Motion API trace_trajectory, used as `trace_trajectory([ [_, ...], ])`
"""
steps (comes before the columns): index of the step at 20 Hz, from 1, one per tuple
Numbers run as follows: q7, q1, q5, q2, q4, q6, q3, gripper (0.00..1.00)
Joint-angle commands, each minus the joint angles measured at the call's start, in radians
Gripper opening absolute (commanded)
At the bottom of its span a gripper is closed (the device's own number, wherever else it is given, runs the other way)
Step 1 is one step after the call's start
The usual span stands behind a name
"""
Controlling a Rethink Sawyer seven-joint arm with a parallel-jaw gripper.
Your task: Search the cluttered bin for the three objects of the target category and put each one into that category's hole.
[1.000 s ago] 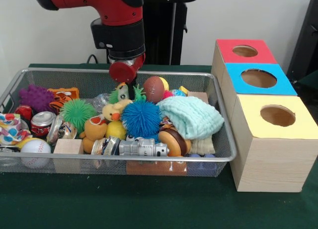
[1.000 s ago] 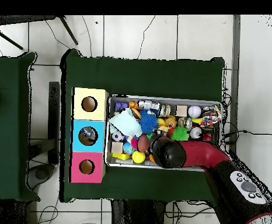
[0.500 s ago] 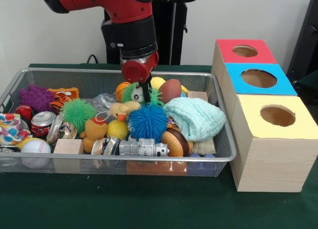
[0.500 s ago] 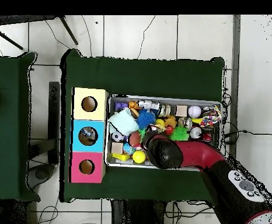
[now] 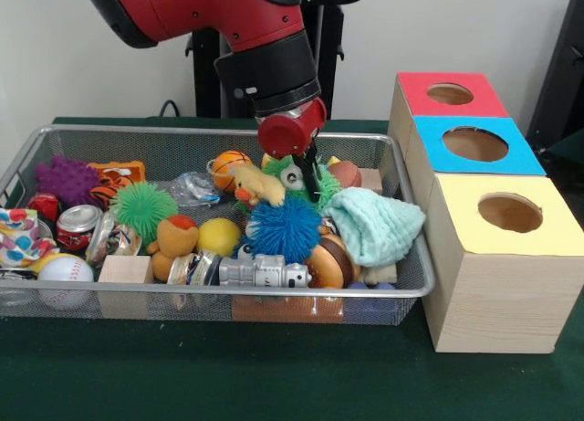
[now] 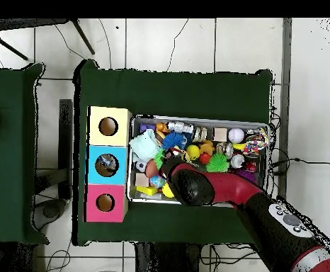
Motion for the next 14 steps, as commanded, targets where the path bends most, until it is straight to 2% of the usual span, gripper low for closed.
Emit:
trace_trajectory([
  [1, 0.269, 0.018, 0.029, 0.063, 0.014, -0.09, 0.116, 0.0],
  [8, 0.293, 0.036, 0.049, 0.05, 0.027, -0.089, 0.098, 0.0],
  [12, 0.281, 0.052, 0.038, 0.04, 0.026, -0.077, 0.074, 0.0],
  [14, 0.278, 0.041, 0.031, 0.054, 0.027, -0.093, 0.086, 0.0],
])
